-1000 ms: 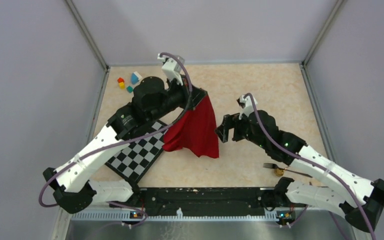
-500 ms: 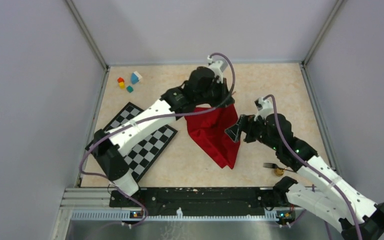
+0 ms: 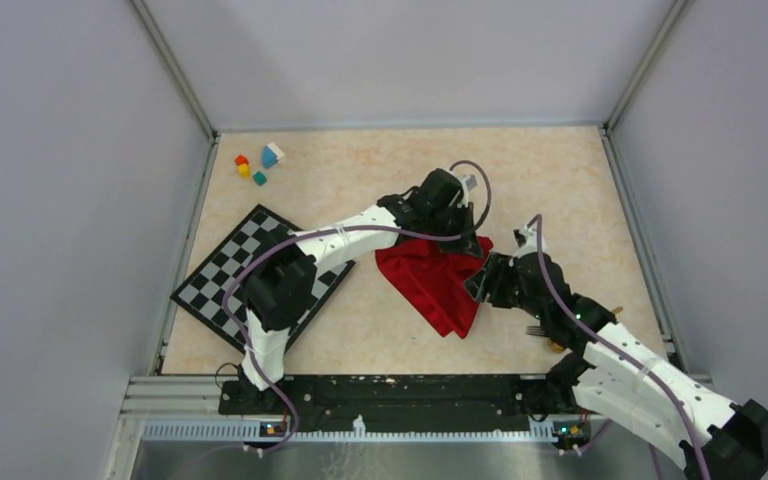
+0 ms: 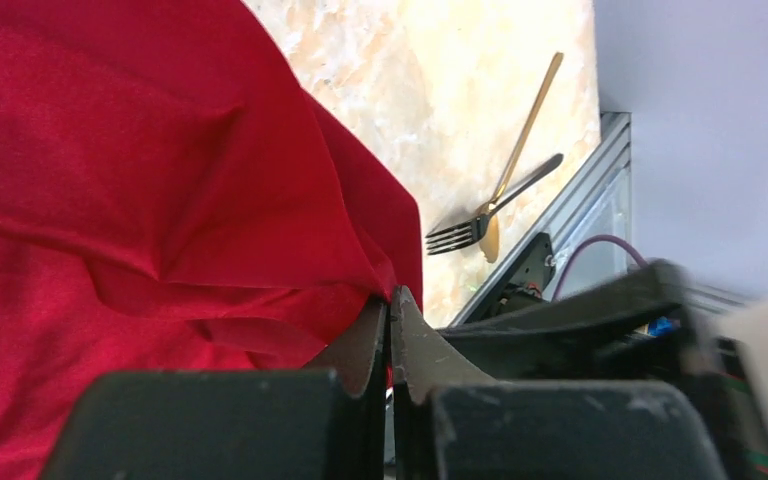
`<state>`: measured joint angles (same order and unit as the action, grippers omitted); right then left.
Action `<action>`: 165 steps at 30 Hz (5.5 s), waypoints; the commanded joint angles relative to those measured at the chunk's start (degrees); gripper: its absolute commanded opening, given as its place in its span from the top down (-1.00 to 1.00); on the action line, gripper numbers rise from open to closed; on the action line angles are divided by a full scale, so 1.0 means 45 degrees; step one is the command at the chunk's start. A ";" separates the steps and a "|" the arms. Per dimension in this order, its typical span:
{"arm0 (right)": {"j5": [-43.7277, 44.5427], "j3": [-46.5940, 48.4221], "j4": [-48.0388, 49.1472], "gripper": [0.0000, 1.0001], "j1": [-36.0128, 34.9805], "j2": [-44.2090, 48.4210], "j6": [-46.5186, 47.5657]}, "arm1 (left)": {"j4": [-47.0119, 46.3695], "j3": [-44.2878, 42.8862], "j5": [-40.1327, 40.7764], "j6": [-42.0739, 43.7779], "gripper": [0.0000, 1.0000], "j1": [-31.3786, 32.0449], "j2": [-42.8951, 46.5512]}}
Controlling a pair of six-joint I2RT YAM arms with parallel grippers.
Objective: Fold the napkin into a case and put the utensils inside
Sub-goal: Pick up the crumpled napkin from the center of the board, then place the crumpled napkin at the center of the board, then pick up the crumpled napkin from the center of the board, then flatten out the crumpled napkin at the center of the board.
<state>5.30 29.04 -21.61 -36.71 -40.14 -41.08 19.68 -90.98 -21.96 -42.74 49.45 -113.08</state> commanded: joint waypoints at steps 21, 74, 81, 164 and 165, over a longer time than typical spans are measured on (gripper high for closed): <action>0.1008 0.4457 0.3397 1.00 0.1077 -0.4466 0.5246 | -0.0879 0.0549 0.0090 0.1202 1.00 -0.2753 0.5103; -0.3385 0.8333 -0.0697 -0.29 0.7545 -1.1167 0.3035 | -0.1069 0.1600 0.0975 0.4148 -0.97 -0.5216 0.1416; -0.6475 0.5919 0.2192 -0.30 0.9788 -1.1365 0.1590 | -0.2102 0.0236 0.1932 0.4708 -0.98 -0.5201 -0.0582; 0.0338 1.5523 0.2465 0.22 0.8629 -1.6997 0.8053 | -0.2739 -0.7325 0.6322 0.7520 -0.26 -0.6652 -0.4728; 0.0508 1.6485 0.1284 0.08 0.8609 -1.7484 0.8057 | -0.2312 -0.7393 0.6461 0.7459 -0.49 -0.6653 -0.4573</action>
<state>0.75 86.06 -1.78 2.22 -112.25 -9.41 2.31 -114.21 4.21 -10.37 20.69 -136.94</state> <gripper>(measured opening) 0.353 0.562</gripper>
